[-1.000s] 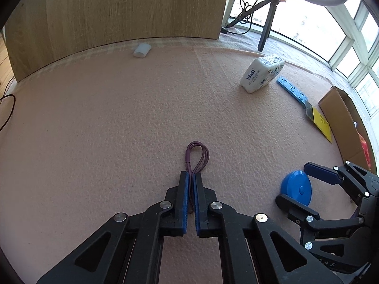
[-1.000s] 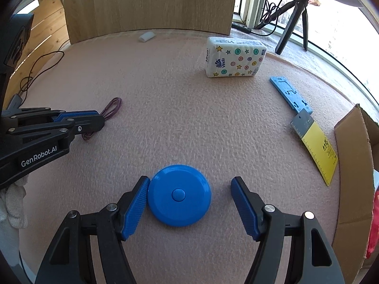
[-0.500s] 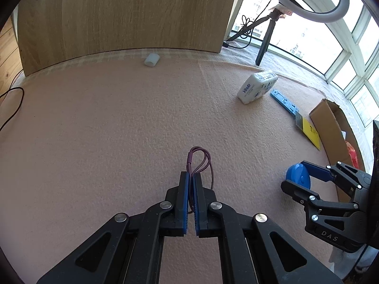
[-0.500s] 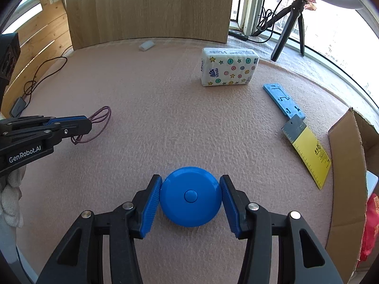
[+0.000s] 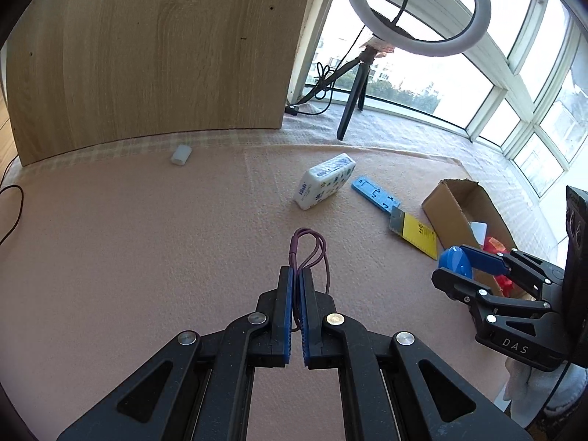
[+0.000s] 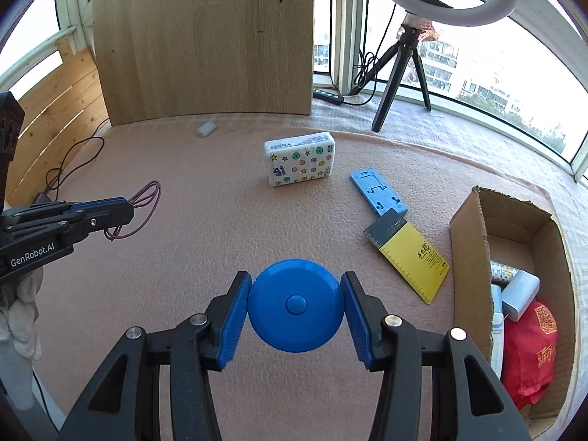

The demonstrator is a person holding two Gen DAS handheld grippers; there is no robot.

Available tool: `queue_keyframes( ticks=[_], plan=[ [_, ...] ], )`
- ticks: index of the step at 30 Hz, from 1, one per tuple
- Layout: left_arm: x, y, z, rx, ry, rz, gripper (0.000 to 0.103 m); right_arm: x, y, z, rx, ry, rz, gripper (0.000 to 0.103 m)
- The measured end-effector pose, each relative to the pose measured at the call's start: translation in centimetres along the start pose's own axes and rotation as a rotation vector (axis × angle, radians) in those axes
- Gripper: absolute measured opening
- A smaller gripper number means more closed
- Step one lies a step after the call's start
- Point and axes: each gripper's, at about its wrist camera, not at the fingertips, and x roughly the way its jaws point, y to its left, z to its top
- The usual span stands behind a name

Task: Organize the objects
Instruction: 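Carry the rubber band and tape measure over the box with both grippers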

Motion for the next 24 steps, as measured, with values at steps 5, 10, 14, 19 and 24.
queue_keyframes(
  ticks=[5,10,14,19,24],
  plan=[
    [0.6,-4.1,1.3,0.044,-0.011,-0.041,0.003,-2.1,-3.3,0.1,0.036,-0.034,-0.032,0.046],
    [1.7,-8.4,2.5,0.076,-0.016,-0.082,0.003,-3.5,-7.2,-0.2,0.075,-0.055,-0.074,0.046],
    [2.9,-12.1,3.4,0.101,-0.019,-0.109,0.003,-4.2,-10.7,-0.5,0.106,-0.068,-0.106,0.046],
    [5.0,-16.7,4.5,0.127,-0.011,-0.142,0.003,-5.0,-14.8,-0.7,0.127,-0.08,-0.148,0.046],
    [7.1,-21.1,5.2,0.159,-0.006,-0.163,0.003,-5.4,-18.7,-0.9,0.151,-0.085,-0.168,0.046]
  ],
)
